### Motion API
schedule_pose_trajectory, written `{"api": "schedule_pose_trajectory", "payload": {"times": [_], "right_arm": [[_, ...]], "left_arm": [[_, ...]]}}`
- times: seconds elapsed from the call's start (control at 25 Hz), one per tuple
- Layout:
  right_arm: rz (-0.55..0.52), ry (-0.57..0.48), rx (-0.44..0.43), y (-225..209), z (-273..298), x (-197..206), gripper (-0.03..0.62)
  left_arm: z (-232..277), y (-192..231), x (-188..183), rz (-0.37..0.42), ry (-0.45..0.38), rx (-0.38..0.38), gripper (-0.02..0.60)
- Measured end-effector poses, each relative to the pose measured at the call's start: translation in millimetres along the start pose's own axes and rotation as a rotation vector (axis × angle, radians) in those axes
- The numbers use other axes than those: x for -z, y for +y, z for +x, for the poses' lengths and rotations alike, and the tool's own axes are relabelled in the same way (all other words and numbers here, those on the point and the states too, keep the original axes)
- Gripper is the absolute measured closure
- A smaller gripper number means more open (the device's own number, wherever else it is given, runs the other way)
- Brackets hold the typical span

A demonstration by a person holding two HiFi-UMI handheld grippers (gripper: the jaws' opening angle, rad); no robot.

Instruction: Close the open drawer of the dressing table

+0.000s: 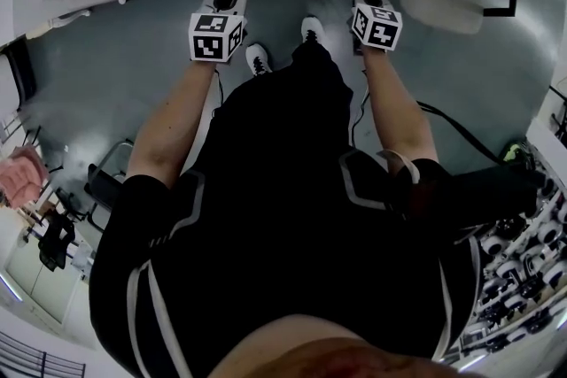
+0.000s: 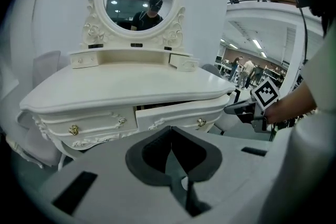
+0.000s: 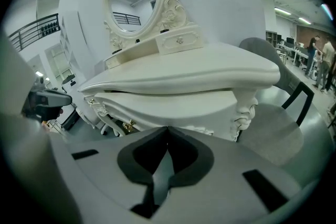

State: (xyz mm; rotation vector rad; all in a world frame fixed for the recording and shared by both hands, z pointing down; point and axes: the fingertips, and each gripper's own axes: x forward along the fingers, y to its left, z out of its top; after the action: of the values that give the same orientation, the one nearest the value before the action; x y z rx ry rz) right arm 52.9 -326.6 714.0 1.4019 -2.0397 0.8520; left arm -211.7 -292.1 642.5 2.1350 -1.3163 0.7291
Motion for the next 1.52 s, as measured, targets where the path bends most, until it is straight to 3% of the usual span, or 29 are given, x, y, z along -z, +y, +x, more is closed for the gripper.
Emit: {"api": "schedule_pose_trajectory", "payload": {"times": [0.2, 0.68, 0.96, 1.32, 1.52], "right_arm": [[-0.041, -0.018, -0.010, -1.2, 8.4, -10.3, 0.589], [-0.071, -0.074, -0.013, -10.8, 25.6, -32.4, 0.589], [-0.091, -0.105, -0.032, -10.0, 26.0, -35.5, 0.589], [-0.070, -0.004, -0.035, -2.1, 22.0, -33.3, 0.589], [-0.124, 0.102, -0.052, 13.4, 0.1, -17.1, 0.589]], "left_arm": [[-2.6, 4.4, -6.2, 0.021, 0.018, -0.043, 0.577], [-9.5, 7.4, -7.6, -0.014, 0.020, -0.097, 0.577], [-10.1, 4.5, -18.9, -0.023, -0.003, -0.082, 0.577], [-19.4, -5.0, -31.5, -0.028, -0.042, -0.044, 0.577], [-39.4, 6.8, -47.4, 0.010, -0.094, -0.099, 0.577]]}}
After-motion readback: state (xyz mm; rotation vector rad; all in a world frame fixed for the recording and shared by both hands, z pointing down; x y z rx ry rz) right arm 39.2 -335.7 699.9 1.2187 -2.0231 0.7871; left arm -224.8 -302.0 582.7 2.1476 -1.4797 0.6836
